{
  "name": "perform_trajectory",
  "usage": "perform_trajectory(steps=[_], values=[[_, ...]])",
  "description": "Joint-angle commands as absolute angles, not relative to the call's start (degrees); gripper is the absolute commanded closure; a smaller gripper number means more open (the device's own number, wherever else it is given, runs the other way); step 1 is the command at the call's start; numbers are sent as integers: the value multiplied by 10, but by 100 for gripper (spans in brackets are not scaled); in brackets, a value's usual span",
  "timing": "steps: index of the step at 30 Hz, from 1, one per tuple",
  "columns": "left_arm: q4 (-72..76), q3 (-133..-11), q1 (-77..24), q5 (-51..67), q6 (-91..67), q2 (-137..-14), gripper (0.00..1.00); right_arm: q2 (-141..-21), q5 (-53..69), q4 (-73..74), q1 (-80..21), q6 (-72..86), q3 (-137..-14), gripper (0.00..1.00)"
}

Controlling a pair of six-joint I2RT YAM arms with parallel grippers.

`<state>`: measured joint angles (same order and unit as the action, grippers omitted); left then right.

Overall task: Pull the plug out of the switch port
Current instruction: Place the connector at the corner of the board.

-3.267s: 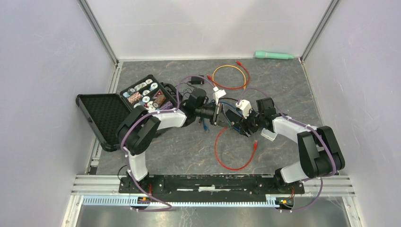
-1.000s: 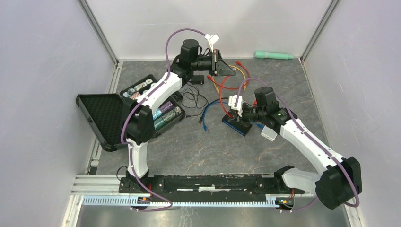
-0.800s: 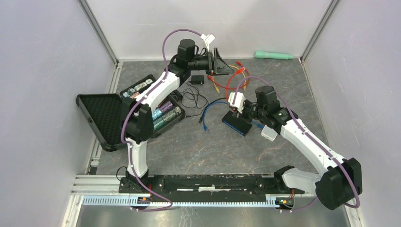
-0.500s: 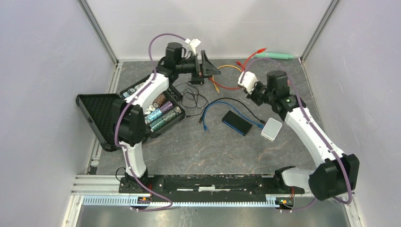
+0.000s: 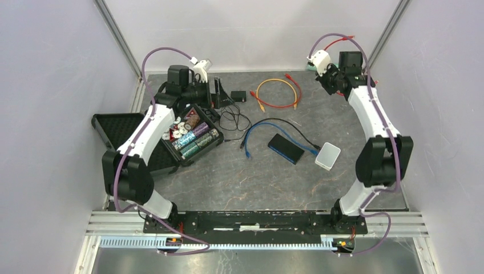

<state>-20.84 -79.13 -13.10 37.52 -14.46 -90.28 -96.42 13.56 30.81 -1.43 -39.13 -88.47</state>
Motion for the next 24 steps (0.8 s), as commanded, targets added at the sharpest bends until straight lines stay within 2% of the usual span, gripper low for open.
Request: perform_trajectory(steps=[1,7,15,20,23,24], values=[[-227,-745,-131,326,-50,-833,0,-1039,79,346,-4,-386,-979,100],[-219,-718,-130,318,-26,-804,0,-1140,43,373,18,-380,-1055,100],[-223,-723,-130,327,-30,-821,0,-1229,55,377,18,-383,-1068,100],[-221,-724,-130,338,-40,-822,0,-1269,72,379,18,-395,-1058,92],[-221,-722,-130,335,-40,-819,0,-1282,79,375,18,-400,-1048,84],[-221,-722,-130,334,-39,-818,0,-1284,80,374,18,-401,-1044,79]])
